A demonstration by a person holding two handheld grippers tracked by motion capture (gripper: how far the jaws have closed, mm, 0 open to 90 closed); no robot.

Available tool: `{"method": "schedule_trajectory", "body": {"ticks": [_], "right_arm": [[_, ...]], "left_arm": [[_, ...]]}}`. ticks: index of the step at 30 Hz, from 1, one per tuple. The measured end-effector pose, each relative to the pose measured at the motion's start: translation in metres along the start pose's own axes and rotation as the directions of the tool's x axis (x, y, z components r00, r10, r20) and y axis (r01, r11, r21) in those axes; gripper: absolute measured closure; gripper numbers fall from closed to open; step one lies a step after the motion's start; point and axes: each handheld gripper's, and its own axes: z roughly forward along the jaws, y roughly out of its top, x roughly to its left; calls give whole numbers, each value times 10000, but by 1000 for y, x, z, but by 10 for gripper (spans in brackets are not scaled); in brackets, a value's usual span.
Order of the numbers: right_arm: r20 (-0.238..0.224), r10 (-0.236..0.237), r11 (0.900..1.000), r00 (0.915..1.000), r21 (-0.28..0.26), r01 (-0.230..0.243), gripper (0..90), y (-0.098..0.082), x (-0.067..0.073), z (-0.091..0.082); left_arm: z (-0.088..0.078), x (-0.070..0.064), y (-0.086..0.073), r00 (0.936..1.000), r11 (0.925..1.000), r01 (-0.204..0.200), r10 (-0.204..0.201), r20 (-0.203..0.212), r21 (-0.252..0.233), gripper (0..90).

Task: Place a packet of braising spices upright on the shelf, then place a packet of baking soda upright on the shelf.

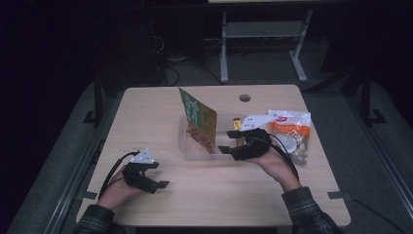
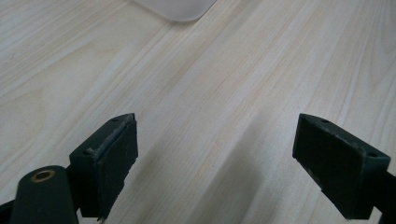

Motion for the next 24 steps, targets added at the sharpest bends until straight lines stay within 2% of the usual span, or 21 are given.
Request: {"method": "schedule_trajectory", "body": {"ticks": [3,5,6,8,13,14,16,19,21,24], "right_arm": [[-90,173,9998,9998,-50,-173,373,-6,1,-2],[-54,161,9998,9999,101,-160,374,-15,3,-5],[-48,172,9998,9998,123,-171,374,-19,3,-6],[-84,208,9995,9997,237,-206,375,-25,3,-9],[-26,295,9986,9996,434,-294,371,-38,4,-17],[139,352,9982,9993,472,-358,372,-46,3,-23],[342,487,9971,9982,570,-506,371,-54,1,-28],[473,634,9961,9969,590,-661,367,-62,-3,-34],[733,1000,9928,9923,591,-1044,363,-73,-9,-44],[1075,1244,9897,9864,573,-1310,362,-81,-18,-53]], "left_arm": [[0,0,0,10000,9999,-26,26,-35,-101,137],[-1,1,-1,10000,9999,-67,67,-41,-77,137],[-1,0,-1,10000,9999,83,-83,-16,-138,137],[-1,1,-1,10000,9999,-32,30,-71,-166,137],[-1,0,-1,10000,9998,0,-1,-36,-176,138],[-1,1,-1,9999,9998,-104,103,-51,-151,138],[-1,0,-1,10000,9998,-69,68,-48,-200,138],[-1,0,-1,10000,9999,-47,47,-26,-156,138],[-1,0,-1,10000,9997,-65,63,-60,-237,138],[-1,0,-1,10000,9997,-51,50,-49,-250,137]]}}
